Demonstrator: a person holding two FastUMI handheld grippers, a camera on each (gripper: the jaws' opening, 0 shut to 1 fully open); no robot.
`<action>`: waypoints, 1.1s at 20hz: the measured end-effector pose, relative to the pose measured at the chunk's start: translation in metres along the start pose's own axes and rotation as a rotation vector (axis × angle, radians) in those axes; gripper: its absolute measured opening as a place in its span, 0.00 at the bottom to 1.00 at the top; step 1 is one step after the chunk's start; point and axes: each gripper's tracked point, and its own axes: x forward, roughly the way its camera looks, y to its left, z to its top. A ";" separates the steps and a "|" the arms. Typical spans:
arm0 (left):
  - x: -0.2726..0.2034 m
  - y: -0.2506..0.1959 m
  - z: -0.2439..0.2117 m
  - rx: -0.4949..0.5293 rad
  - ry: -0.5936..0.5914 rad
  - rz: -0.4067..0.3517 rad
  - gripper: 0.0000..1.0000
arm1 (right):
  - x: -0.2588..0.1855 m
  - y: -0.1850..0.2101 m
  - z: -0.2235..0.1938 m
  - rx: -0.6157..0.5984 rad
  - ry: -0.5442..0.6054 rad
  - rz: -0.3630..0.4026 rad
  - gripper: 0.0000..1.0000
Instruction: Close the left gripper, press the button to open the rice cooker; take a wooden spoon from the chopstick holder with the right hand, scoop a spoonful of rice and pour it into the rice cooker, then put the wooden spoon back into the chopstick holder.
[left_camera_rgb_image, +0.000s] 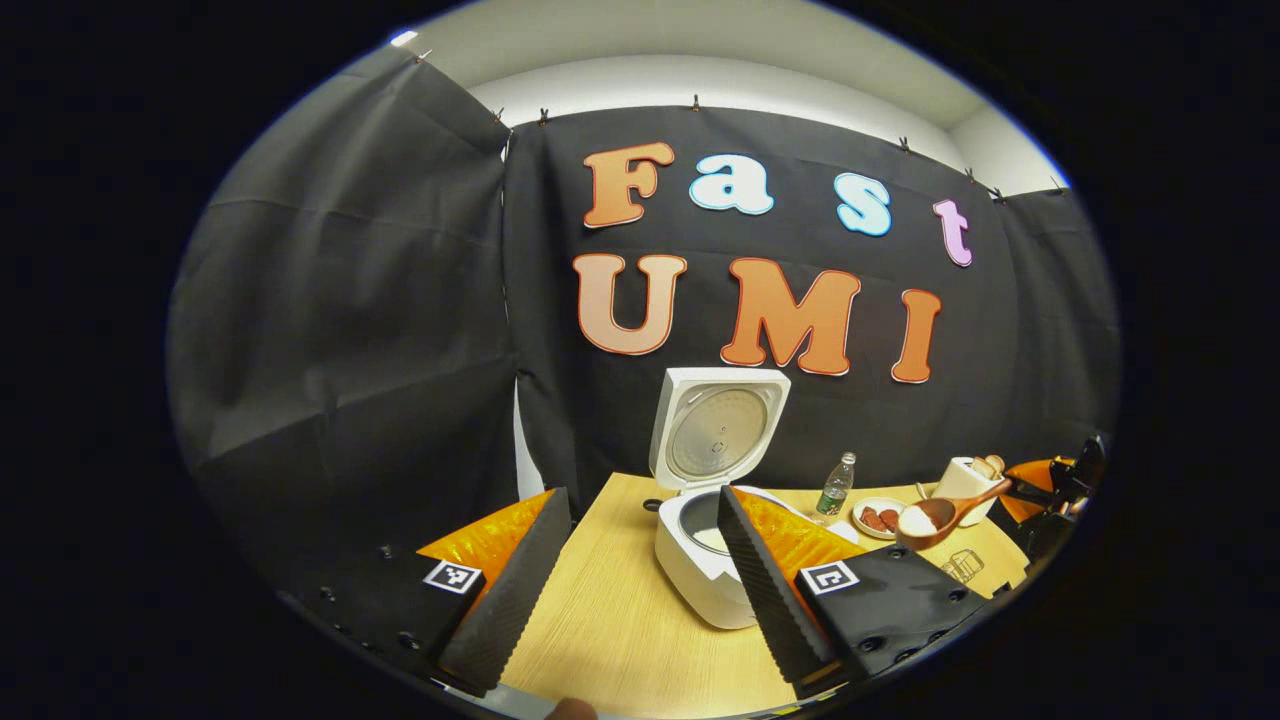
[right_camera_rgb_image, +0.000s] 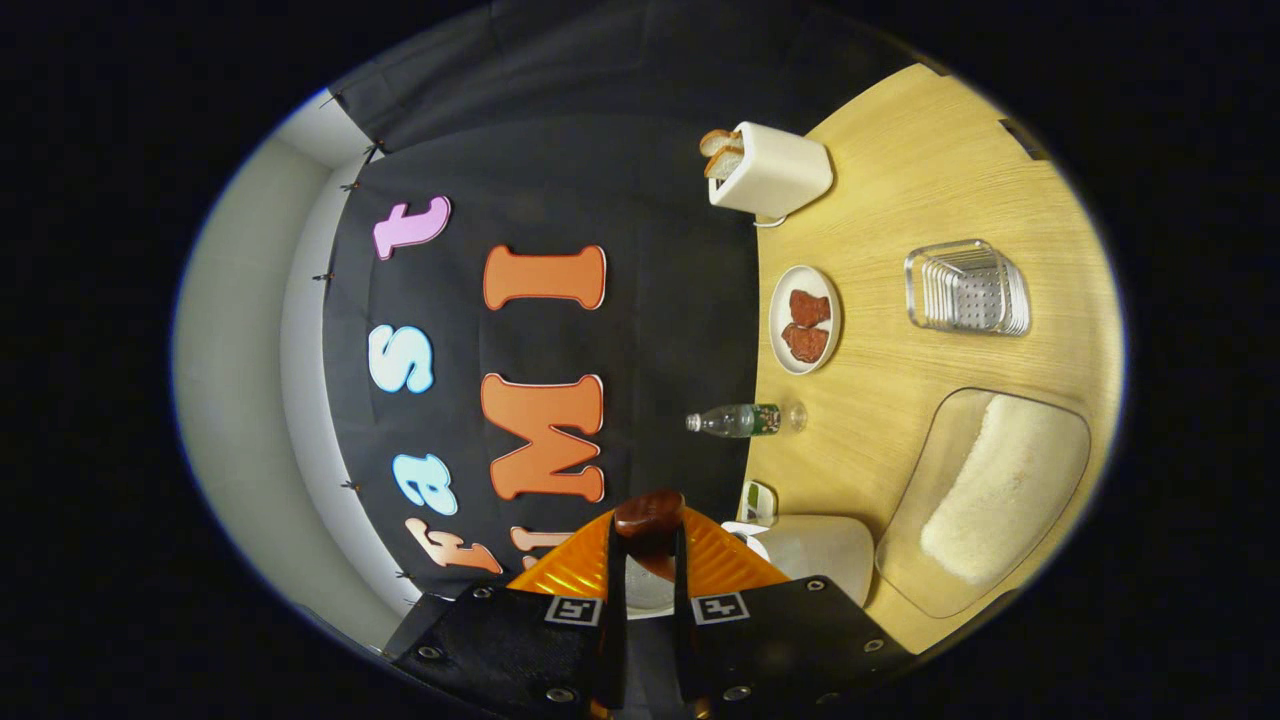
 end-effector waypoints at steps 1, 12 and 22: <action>0.000 0.002 0.000 0.013 -0.001 0.007 1.00 | 0.009 0.007 -0.007 0.003 0.012 0.008 0.18; -0.001 0.027 -0.005 0.003 0.008 0.054 1.00 | 0.100 0.063 -0.067 -0.168 0.066 0.033 0.18; 0.003 0.054 -0.008 0.004 0.024 0.109 1.00 | 0.141 0.111 -0.085 -0.476 0.029 0.092 0.18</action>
